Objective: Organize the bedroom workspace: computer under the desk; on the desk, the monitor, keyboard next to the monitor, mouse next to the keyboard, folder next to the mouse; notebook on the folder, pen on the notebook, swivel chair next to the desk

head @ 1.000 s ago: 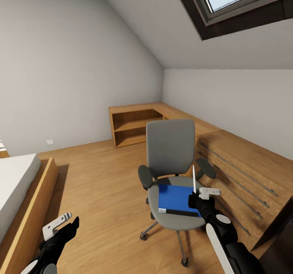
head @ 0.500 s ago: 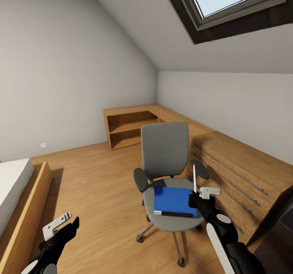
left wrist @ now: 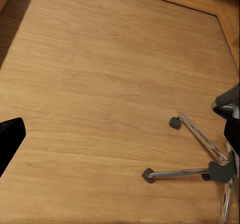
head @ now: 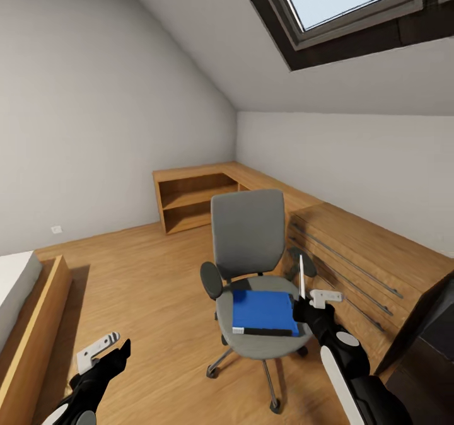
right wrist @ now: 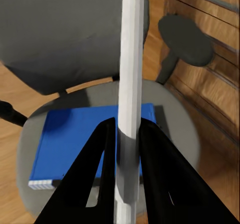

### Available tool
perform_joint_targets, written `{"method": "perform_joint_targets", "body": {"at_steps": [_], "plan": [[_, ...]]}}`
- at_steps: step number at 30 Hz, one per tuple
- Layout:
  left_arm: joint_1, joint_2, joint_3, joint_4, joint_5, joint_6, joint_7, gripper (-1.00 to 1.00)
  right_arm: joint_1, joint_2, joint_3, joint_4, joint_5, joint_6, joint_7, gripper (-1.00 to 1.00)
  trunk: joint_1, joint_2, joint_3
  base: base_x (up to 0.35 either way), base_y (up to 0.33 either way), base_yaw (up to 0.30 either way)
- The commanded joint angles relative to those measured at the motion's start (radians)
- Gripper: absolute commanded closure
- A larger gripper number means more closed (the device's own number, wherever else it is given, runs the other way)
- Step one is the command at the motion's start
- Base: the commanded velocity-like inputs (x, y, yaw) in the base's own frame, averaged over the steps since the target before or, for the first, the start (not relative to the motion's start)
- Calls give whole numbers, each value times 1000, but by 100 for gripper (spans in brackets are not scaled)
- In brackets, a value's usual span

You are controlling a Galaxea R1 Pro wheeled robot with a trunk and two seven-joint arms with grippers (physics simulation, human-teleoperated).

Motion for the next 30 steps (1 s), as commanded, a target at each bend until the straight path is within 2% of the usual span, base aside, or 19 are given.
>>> {"method": "perform_joint_targets", "body": {"at_steps": [1,6,11,18,22,28,30], "plan": [[0,-1,-2,-2,10,4,5,-100,-1,-1,3,-1,-11,3,-10,100,0,-1,0,0,0,-234],[0,-1,-19,1,10,6,4,-100,-1,-2,0,0,-11,5,-10,100,0,-1,5,0,0,-246],[0,0,-48,3,10,7,4,-100,-1,-3,-23,0,-12,8,-10,100,0,-1,9,0,0,-253],[0,0,-56,4,10,8,4,-100,-1,-4,-46,0,-13,10,-9,100,0,-1,15,0,0,-255],[0,0,-58,8,10,8,4,-100,-1,-3,-80,-1,-13,11,-9,100,0,-1,19,0,0,-255],[0,0,-74,13,9,7,4,-100,-1,-4,-109,-1,-14,12,-9,100,0,-1,24,0,0,-256],[0,0,-77,15,9,6,4,-100,-1,-4,-131,-2,-14,13,-8,100,0,-1,25,0,0,-257]]}}
